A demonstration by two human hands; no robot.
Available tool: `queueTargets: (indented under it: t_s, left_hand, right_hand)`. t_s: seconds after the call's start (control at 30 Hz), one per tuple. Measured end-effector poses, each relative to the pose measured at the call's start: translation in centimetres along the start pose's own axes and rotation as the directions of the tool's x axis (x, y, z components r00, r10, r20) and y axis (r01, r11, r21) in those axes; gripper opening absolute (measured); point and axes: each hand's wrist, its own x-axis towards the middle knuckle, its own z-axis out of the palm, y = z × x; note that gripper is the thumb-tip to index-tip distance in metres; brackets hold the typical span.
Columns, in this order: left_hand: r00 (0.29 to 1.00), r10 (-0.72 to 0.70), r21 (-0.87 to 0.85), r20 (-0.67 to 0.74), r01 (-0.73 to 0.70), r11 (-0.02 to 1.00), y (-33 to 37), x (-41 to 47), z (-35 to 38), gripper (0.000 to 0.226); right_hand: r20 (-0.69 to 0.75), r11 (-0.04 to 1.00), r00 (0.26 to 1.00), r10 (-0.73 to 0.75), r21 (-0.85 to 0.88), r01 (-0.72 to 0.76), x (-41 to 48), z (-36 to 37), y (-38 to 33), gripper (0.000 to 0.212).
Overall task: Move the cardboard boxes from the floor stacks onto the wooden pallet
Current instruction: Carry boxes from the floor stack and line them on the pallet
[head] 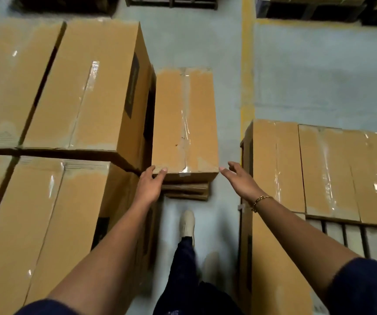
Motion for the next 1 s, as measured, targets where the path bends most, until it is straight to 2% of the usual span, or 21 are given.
queueTargets:
  t_s: [0.27, 0.47, 0.63, 0.77, 0.87, 1.0]
  left_hand:
    - [0.994, -0.104, 0.056, -0.033, 0.105, 0.993, 2.1, 14.2, 1.0, 0.078]
    - [0.973, -0.232, -0.015, 0.004, 0.232, 0.973, 1.0, 20.5, 2.1, 0.082]
    - [0.960, -0.278, -0.113, -0.012, 0.275, 0.955, 0.0, 22.5, 3.3, 0.075]
    - [0.974, -0.217, -0.064, -0.062, 0.213, 0.975, -0.3, 22.4, 4.3, 0.070]
    - [0.985, -0.156, -0.037, -0.071, 0.154, 0.987, -0.1, 20.9, 5.0, 0.059]
    - [0.989, -0.115, -0.072, -0.097, 0.108, 0.992, 0.7, 18.1, 6.5, 0.054]
  right_hand:
    - [0.012, 0.994, 0.994, 0.105, -0.011, -0.105, 12.6, 2.1, -2.0, 0.072]
    - [0.033, 0.964, 0.971, 0.235, 0.116, -0.237, 18.8, 3.4, -1.0, 0.083]
    - [0.078, 0.964, 0.972, 0.221, 0.134, -0.230, 21.6, 4.3, 0.8, 0.074]
    - [0.071, 0.968, 0.980, 0.186, 0.159, -0.196, 21.7, 4.2, 2.0, 0.066]
    - [-0.004, 0.970, 0.989, 0.145, 0.198, -0.141, 20.9, 3.2, 2.2, 0.056]
    - [-0.093, 0.968, 0.992, 0.088, 0.242, -0.063, 18.5, 1.2, 2.5, 0.054]
